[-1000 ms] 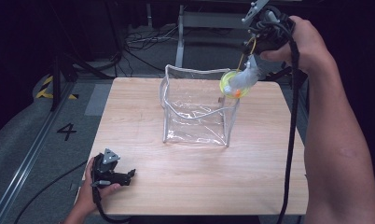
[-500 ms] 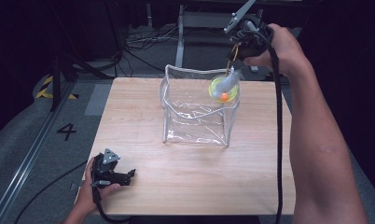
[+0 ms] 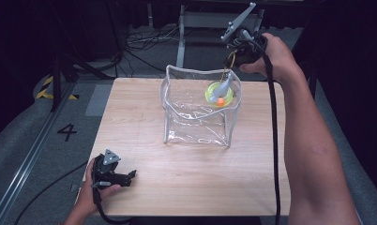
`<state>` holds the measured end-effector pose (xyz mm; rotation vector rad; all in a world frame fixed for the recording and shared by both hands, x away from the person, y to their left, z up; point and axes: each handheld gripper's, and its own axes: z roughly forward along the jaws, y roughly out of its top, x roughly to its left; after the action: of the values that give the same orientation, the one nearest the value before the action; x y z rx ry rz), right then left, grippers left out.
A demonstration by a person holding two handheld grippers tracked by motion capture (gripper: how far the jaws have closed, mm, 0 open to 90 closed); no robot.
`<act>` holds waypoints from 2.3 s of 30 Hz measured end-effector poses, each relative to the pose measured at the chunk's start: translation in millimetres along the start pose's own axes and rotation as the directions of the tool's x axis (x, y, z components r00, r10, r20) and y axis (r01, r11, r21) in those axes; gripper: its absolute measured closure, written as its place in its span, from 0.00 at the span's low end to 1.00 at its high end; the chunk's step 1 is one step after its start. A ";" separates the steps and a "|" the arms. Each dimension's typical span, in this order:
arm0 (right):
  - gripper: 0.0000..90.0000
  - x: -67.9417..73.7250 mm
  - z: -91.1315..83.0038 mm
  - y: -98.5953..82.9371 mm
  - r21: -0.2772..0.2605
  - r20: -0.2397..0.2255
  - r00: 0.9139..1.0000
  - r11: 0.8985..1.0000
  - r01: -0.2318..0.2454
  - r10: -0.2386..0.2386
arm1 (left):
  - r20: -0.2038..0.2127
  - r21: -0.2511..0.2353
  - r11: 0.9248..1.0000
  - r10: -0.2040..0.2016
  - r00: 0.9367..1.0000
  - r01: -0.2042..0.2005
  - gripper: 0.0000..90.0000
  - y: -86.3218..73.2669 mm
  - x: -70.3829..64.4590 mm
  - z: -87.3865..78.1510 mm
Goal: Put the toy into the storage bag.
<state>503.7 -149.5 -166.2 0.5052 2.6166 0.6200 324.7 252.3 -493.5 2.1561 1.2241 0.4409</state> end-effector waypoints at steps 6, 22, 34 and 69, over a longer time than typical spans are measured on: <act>0.98 4.1 15.5 -7.0 0.040 -0.008 1.000 0.999 0.002 -0.001 | 0.000 0.000 1.000 0.000 1.000 0.000 0.01 0.0 0.0 0.0; 0.98 29.0 66.0 -37.0 0.145 -0.098 0.994 0.987 0.065 -0.051 | 0.000 0.000 1.000 0.000 1.000 0.000 0.01 0.0 0.1 0.0; 0.97 37.0 91.8 -54.2 0.196 -0.150 0.988 0.978 0.071 -0.042 | 0.000 0.000 1.000 0.000 1.000 0.000 0.01 0.0 0.1 0.0; 0.90 34.0 62.8 -70.1 0.073 -0.095 0.995 0.997 -0.011 0.018 | 0.001 0.000 1.000 -0.001 1.000 0.001 0.01 0.0 0.0 0.1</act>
<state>486.0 -172.0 -262.0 0.5289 2.7364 0.5688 324.7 252.2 -493.5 2.1557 1.2243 0.4393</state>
